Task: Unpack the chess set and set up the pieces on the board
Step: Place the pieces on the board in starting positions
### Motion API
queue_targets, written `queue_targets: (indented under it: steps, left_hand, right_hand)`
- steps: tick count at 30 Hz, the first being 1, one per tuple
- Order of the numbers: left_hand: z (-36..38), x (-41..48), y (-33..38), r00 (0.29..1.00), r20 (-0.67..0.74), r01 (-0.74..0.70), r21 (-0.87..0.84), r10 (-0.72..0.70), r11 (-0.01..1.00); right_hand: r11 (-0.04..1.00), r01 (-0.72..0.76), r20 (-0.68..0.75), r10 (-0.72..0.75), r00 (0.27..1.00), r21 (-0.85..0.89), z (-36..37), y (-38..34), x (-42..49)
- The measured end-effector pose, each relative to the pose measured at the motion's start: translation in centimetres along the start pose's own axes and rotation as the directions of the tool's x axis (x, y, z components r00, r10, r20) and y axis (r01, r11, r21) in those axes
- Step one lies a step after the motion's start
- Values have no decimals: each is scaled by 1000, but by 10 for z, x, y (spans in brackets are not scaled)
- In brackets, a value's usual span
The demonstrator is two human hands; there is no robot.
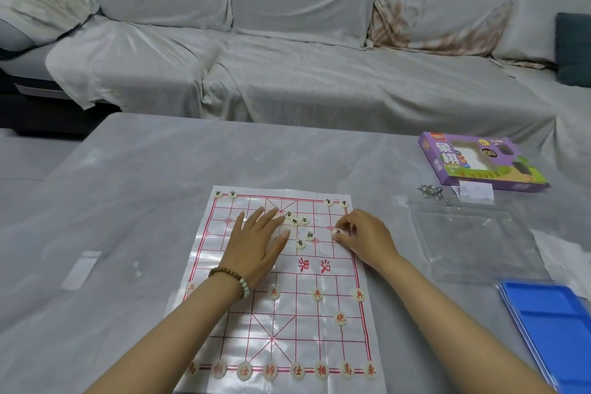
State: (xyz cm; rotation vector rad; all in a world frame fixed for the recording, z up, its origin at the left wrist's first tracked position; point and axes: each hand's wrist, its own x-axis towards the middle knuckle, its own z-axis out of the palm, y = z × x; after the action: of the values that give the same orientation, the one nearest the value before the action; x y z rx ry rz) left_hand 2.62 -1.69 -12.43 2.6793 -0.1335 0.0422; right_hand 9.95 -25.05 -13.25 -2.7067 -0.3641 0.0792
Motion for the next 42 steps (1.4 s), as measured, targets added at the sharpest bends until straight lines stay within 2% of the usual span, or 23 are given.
queue_targets:
  steps: [5, 14, 26, 29, 35, 42]
  left_hand:
    - [1, -13, 10, 999, -49, -8, -35, 6, 999]
    - [3, -24, 11, 995, -93, 30, -64, -36, 997]
    - [-3, -28, -6, 995, -79, 64, -38, -67, 997]
    - [-4, -26, -14, 996, -59, 70, 1, -70, 998]
    - [-7, -19, -22, 997, -6, 83, 63, -83, 995]
    - [-5, -16, -25, 997, -8, 73, 67, -73, 995]
  right_hand:
    - [995, -9, 68, 2, 998, 101, -7, 13, -18]
    - [963, -87, 12, 87, 996, 254, -5, 22, -28]
    - [974, -103, -15, 108, 994, 202, -2, 16, -30]
    - [977, -46, -39, 56, 998, 208, 0, 0, -27]
    - [983, 135, 92, -146, 985, 123, 15, -49, -12]
    - [985, 146, 77, -153, 985, 93, 22, -58, -2]
